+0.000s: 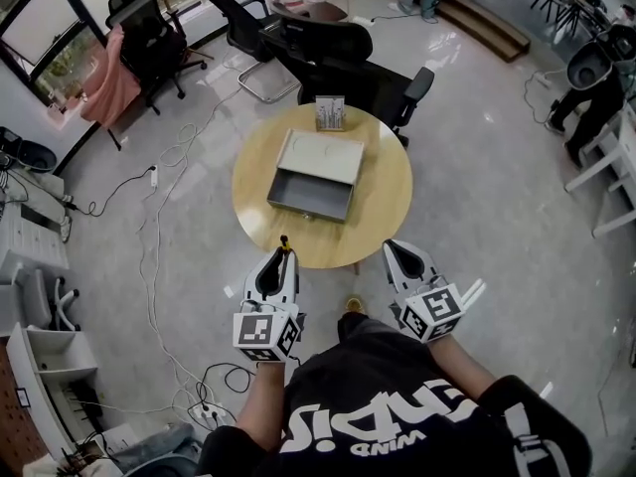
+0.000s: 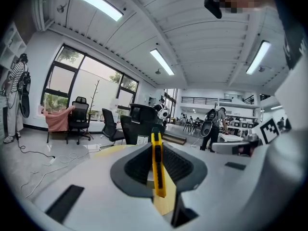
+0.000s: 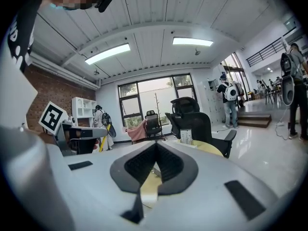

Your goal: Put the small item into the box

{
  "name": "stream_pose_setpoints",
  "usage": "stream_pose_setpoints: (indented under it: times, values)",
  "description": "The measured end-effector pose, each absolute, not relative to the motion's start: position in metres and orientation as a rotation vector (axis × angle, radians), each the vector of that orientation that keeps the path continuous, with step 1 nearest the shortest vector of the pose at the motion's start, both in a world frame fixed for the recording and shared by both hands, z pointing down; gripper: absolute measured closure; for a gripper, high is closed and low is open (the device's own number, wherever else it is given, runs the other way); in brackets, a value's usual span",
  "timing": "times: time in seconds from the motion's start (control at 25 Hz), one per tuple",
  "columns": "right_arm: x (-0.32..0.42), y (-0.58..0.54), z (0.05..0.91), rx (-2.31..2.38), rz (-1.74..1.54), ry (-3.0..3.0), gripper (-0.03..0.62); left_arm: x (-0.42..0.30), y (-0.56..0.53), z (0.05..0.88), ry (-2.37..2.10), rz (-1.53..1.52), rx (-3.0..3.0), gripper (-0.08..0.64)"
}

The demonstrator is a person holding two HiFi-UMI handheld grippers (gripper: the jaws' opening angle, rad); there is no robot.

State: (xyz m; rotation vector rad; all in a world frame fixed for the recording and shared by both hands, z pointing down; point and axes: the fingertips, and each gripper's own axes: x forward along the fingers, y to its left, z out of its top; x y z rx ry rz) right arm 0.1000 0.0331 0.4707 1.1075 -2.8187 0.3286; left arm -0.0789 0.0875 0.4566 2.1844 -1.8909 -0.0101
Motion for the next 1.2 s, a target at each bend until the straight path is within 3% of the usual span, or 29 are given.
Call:
stream_pose_setpoints:
  times: [1.2]
  values:
    - [0.044, -0.1, 0.478, 1.131, 0.357, -2.794, 0.592, -0.124, -0.077, 0.503, -1.686, 0.091, 2.2, 0.491]
